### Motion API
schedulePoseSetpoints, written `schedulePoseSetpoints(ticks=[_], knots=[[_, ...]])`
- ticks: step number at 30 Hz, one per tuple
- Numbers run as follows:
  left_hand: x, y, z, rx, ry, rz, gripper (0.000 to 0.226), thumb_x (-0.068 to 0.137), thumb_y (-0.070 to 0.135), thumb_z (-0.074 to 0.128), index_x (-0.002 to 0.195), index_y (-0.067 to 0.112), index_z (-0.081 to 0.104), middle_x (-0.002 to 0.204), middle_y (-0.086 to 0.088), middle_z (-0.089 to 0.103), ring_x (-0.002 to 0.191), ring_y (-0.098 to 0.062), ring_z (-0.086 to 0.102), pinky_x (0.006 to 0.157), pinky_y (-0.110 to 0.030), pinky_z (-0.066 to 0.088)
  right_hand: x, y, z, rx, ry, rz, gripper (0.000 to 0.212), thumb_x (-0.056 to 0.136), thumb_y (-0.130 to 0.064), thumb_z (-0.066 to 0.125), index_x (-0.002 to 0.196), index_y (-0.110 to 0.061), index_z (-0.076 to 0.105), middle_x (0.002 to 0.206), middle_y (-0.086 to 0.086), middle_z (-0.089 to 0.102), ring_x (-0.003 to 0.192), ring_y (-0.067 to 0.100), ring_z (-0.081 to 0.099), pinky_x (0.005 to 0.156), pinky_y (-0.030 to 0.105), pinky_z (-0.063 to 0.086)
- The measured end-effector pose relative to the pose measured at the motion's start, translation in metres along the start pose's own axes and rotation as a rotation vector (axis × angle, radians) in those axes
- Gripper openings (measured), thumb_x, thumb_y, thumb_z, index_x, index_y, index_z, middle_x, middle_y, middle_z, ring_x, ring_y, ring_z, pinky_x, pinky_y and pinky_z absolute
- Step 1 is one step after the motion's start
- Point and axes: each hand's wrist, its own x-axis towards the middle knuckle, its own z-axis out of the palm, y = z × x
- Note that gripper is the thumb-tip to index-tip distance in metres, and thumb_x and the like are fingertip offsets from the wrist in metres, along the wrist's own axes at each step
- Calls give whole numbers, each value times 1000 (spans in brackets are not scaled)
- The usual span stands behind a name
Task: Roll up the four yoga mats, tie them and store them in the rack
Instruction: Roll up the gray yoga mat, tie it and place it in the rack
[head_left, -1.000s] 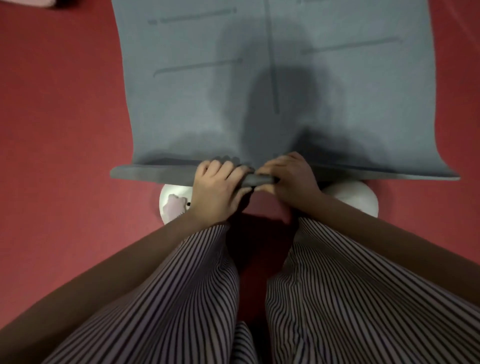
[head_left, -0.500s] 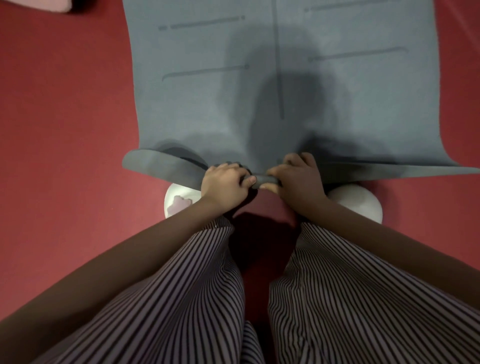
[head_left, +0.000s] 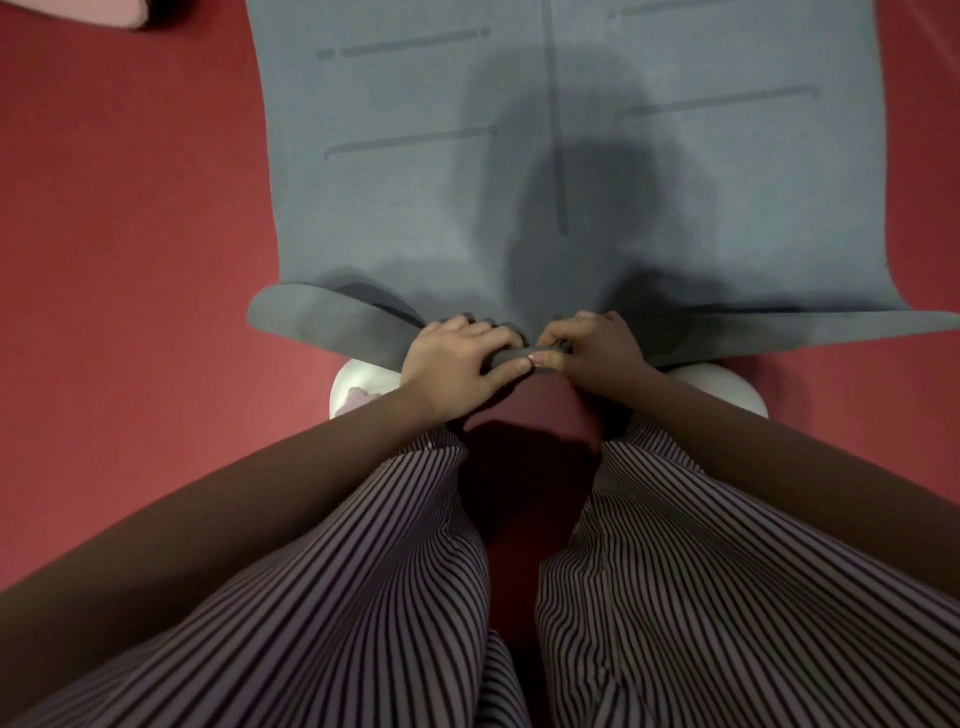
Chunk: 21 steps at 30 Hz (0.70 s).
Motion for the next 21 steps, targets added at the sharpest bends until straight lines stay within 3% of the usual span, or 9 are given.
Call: schedulePoseSetpoints(ticks=[3, 5, 8, 10, 12, 15, 17, 19, 21], knots=[[11, 1, 4, -26, -38, -53, 32, 94, 47, 45, 102, 25, 67, 103, 4, 70, 101, -21, 60, 81, -29, 36, -1, 0, 0, 66, 78, 14, 24, 76, -35, 76, 87, -13, 74, 82, 5, 72, 87, 25, 64, 80, 33, 41], [14, 2, 6, -49, -56, -144, 24, 93, 43, 51, 101, 26, 67, 102, 4, 70, 101, -20, 60, 77, -27, 32, -4, -3, -1, 92, 105, 54, 34, 69, -35, 81, 89, -9, 70, 76, 7, 70, 79, 25, 65, 73, 33, 43], [16, 3, 6, -63, -67, -229, 23, 92, 45, 53, 99, 28, 66, 98, 4, 70, 98, -21, 61, 72, -24, 30, -11, -3, 6, -161, 203, -131, 37, 69, -49, 67, 72, -12, 65, 65, 5, 64, 62, 29, 61, 59, 33, 44], [17, 2, 8, -68, -95, -248, 22, 92, 46, 52, 99, 28, 64, 96, 2, 70, 97, -22, 62, 72, -26, 32, -16, 1, 5, -350, 266, -202, 43, 71, -54, 51, 68, -13, 64, 71, 5, 61, 68, 27, 55, 65, 32, 40], [18, 1, 8, -80, -105, -267, 24, 92, 47, 53, 103, 26, 58, 95, 2, 69, 97, -24, 62, 74, -28, 35, -23, 10, 2, -439, 308, -219, 46, 72, -54, 48, 71, -12, 66, 74, 6, 61, 76, 25, 49, 72, 34, 32], [20, -2, 7, -96, -131, -287, 32, 90, 47, 54, 108, 21, 47, 94, 1, 67, 96, -27, 61, 76, -32, 38, -25, 18, -6, -348, 214, -204, 44, 75, -52, 53, 76, -10, 66, 76, 7, 64, 76, 27, 57, 72, 31, 28], [16, -2, 6, -56, -31, -179, 29, 91, 43, 54, 103, 17, 52, 84, -3, 67, 85, -29, 63, 70, -32, 40, -14, 19, -16, -208, 50, -112, 38, 80, -48, 63, 88, -10, 68, 87, 7, 67, 88, 28, 58, 75, 31, 30], [10, -4, 10, 4, 184, 58, 25, 90, 38, 52, 93, 14, 60, 71, -4, 64, 68, -28, 64, 61, -30, 43, -3, 21, -22, -121, -71, -61, 33, 82, -42, 68, 95, -12, 70, 94, 7, 68, 95, 26, 58, 77, 32, 34], [5, -7, 16, 71, 221, 215, 30, 91, 38, 45, 101, 21, 67, 74, 0, 65, 65, -25, 63, 60, -28, 45, -1, 23, -23, -82, -91, -47, 30, 81, -40, 69, 96, -14, 71, 93, 7, 70, 95, 26, 61, 78, 32, 37]])
